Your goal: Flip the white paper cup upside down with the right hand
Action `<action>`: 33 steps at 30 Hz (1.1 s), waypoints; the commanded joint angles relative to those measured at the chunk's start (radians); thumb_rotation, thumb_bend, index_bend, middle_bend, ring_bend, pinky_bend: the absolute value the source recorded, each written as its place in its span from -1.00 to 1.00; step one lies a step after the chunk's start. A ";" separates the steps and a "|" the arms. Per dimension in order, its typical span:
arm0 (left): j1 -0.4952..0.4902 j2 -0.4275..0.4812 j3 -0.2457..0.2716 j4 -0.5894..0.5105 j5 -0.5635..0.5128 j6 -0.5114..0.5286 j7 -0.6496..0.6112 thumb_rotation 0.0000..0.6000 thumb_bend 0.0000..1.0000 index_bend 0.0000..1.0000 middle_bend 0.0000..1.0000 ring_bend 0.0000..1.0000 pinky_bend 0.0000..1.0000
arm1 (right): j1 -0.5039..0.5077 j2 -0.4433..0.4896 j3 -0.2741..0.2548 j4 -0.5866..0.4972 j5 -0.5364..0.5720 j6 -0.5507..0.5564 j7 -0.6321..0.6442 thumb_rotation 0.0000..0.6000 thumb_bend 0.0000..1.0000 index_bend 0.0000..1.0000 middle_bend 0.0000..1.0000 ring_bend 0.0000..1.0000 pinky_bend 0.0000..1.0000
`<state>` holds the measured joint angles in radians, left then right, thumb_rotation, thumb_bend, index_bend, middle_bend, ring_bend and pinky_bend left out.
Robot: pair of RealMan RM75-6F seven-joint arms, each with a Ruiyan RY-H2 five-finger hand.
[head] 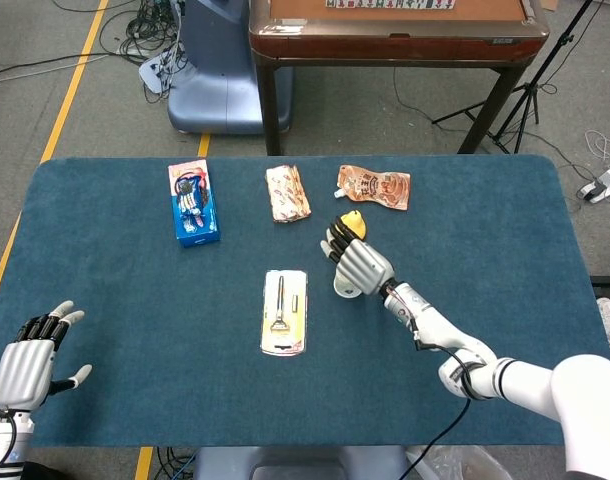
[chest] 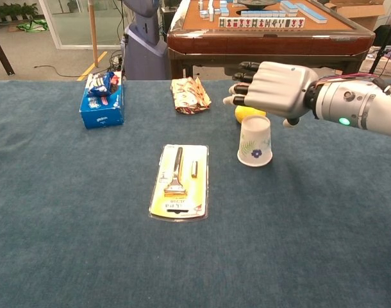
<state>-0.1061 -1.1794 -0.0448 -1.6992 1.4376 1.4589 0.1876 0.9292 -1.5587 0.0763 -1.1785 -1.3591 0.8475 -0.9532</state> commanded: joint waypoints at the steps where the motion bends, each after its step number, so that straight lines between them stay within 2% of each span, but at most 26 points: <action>1: -0.001 0.001 -0.001 -0.001 0.000 0.000 0.000 1.00 -0.71 -0.56 -0.75 -0.68 -0.73 | -0.017 0.024 0.015 -0.046 0.020 0.027 0.019 1.00 -0.74 -1.00 -0.85 -1.00 -1.00; 5: -0.004 -0.001 -0.006 0.004 -0.002 -0.002 -0.004 1.00 -0.71 -0.56 -0.75 -0.68 -0.73 | -0.062 0.068 0.033 -0.125 0.052 0.085 0.073 1.00 -0.74 -1.00 -0.84 -1.00 -1.00; 10: -0.011 -0.010 -0.010 0.020 -0.007 -0.013 -0.010 1.00 -0.71 -0.56 -0.75 -0.68 -0.73 | -0.150 0.123 0.049 -0.216 0.095 0.177 0.205 1.00 -0.73 -0.83 -0.64 -0.87 -0.99; 13: -0.016 -0.015 -0.014 0.027 -0.009 -0.017 -0.013 1.00 -0.71 -0.56 -0.75 -0.68 -0.73 | -0.198 0.152 0.062 -0.265 0.123 0.211 0.315 1.00 -0.69 -0.75 -0.59 -0.76 -0.83; 17: -0.021 -0.016 -0.019 0.030 -0.011 -0.019 -0.010 1.00 -0.71 -0.56 -0.75 -0.68 -0.73 | -0.250 0.198 0.069 -0.330 0.155 0.223 0.444 1.00 -0.69 -0.68 -0.53 -0.69 -0.75; 27: -0.034 -0.016 -0.030 0.032 -0.021 -0.028 -0.001 1.00 -0.71 -0.56 -0.75 -0.68 -0.73 | -0.396 0.319 0.032 -0.495 0.149 0.291 0.699 1.00 -0.69 -0.67 -0.49 -0.68 -0.74; 33: -0.039 -0.014 -0.032 0.025 -0.019 -0.027 0.004 1.00 -0.71 -0.56 -0.75 -0.68 -0.73 | -0.489 0.377 -0.014 -0.560 0.086 0.384 0.755 1.00 -0.69 -0.64 -0.48 -0.68 -0.74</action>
<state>-0.1442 -1.1941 -0.0766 -1.6739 1.4186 1.4311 0.1912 0.4688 -1.2036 0.0808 -1.7151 -1.2517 1.2019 -0.2181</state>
